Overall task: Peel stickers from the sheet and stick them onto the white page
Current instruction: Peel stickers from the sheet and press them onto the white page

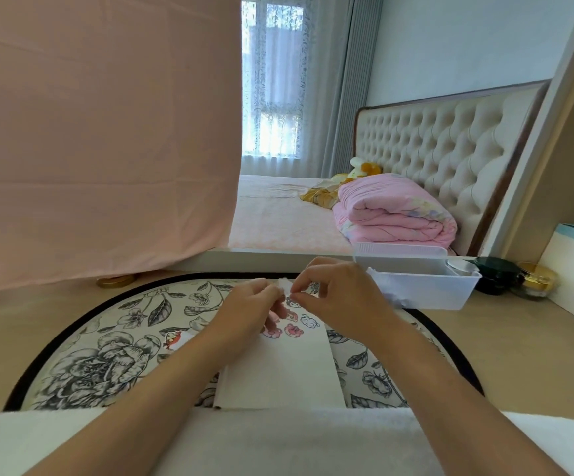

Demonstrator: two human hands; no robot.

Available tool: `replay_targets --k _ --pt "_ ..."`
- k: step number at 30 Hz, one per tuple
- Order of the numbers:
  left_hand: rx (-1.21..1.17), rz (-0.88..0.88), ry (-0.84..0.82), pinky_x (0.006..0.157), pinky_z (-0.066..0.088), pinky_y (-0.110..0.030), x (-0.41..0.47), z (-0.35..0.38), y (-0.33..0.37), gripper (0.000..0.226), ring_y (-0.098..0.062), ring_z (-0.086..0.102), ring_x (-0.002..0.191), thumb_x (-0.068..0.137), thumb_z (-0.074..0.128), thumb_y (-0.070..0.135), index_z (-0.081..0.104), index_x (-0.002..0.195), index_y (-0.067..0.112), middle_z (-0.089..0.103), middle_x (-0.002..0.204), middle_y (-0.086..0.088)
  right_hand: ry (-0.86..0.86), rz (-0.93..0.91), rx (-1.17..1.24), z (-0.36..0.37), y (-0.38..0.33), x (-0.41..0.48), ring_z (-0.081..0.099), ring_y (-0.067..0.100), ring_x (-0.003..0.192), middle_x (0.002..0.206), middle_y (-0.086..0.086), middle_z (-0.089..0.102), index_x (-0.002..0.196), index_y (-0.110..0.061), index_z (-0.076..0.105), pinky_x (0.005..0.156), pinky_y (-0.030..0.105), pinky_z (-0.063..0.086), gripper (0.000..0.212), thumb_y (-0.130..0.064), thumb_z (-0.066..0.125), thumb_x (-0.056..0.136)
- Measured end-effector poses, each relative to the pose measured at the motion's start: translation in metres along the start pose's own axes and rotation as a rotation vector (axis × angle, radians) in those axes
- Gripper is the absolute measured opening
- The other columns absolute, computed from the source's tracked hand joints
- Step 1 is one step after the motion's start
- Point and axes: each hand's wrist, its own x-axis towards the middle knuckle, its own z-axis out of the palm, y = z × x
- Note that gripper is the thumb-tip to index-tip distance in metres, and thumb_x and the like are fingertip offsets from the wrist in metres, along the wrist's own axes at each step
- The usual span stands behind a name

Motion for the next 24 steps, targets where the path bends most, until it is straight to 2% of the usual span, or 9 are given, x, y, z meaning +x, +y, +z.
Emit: replay_targets --k 3,6,8,12,16,19,22,24 --pt "-0.124 -0.044 -0.040 0.061 0.044 -0.030 0.003 -0.003 -0.001 0.035 -0.021 0.061 0.059 0.102 0.044 0.032 0.067 0.096 0.008 0.074 0.076 -0.006 0.056 0.125 0.227 0.007 -0.002 0.000 0.056 -0.001 0.059 0.081 -0.014 0.071 0.080 -0.026 0.078 0.059 0.012 0.042 0.004 -0.025 0.082 0.082" --pt "-0.215 -0.063 -0.059 0.060 0.046 -0.029 0.005 -0.006 -0.003 0.046 -0.022 0.062 0.064 0.105 0.034 0.043 0.068 0.103 0.012 0.075 0.083 -0.008 0.081 0.365 0.539 0.009 -0.005 0.002 0.057 0.006 0.056 0.073 -0.008 0.071 0.083 -0.020 0.078 0.054 0.021 0.048 0.003 -0.018 0.079 0.084" --pt "-0.176 -0.021 -0.030 0.060 0.049 -0.028 0.002 -0.007 -0.005 0.036 -0.021 0.065 0.067 0.104 0.041 0.039 0.068 0.104 0.015 0.076 0.085 -0.004 0.037 0.532 0.759 0.010 -0.007 0.000 0.057 0.012 0.057 0.075 -0.002 0.070 0.089 -0.014 0.076 0.047 0.023 0.043 0.003 -0.016 0.076 0.088" --pt "-0.084 0.089 0.009 0.061 0.049 -0.025 -0.001 -0.005 -0.011 0.011 -0.017 0.067 0.068 0.098 0.060 0.023 0.068 0.095 0.015 0.076 0.083 0.000 -0.058 0.716 1.016 0.016 -0.005 -0.004 0.054 0.013 0.060 0.088 0.001 0.071 0.097 -0.013 0.077 0.048 0.024 0.038 0.012 -0.022 0.073 0.089" --pt "-0.079 0.104 0.041 0.052 0.044 -0.016 0.001 -0.006 -0.011 0.013 -0.017 0.066 0.065 0.098 0.060 0.017 0.063 0.085 0.016 0.074 0.077 0.000 -0.099 0.740 1.030 0.019 -0.002 -0.005 0.055 0.011 0.060 0.088 0.000 0.072 0.099 -0.014 0.076 0.049 0.023 0.037 0.013 -0.024 0.072 0.091" --pt "-0.064 0.114 0.066 0.050 0.043 -0.014 0.000 -0.008 -0.010 0.016 -0.013 0.063 0.061 0.097 0.058 0.014 0.061 0.081 0.016 0.072 0.077 -0.002 -0.094 0.731 0.911 0.018 -0.003 -0.006 0.057 0.011 0.058 0.087 -0.001 0.075 0.100 -0.016 0.078 0.049 0.023 0.038 0.014 -0.026 0.074 0.090" --pt "0.094 0.154 0.105 0.056 0.048 -0.027 -0.001 -0.009 -0.011 0.016 -0.004 0.061 0.058 0.093 0.056 0.015 0.059 0.078 0.019 0.071 0.076 -0.002 -0.061 0.657 0.665 0.016 -0.006 -0.004 0.059 0.009 0.055 0.083 -0.002 0.076 0.094 -0.020 0.078 0.048 0.021 0.041 0.010 -0.028 0.073 0.091" --pt "0.222 0.189 0.098 0.065 0.053 -0.037 -0.001 -0.010 -0.013 0.015 -0.004 0.061 0.059 0.091 0.055 0.020 0.057 0.077 0.025 0.071 0.077 -0.001 -0.015 0.559 0.474 0.014 -0.004 -0.002 0.059 0.003 0.053 0.073 -0.008 0.074 0.092 -0.022 0.078 0.054 0.020 0.048 0.009 -0.029 0.072 0.091"
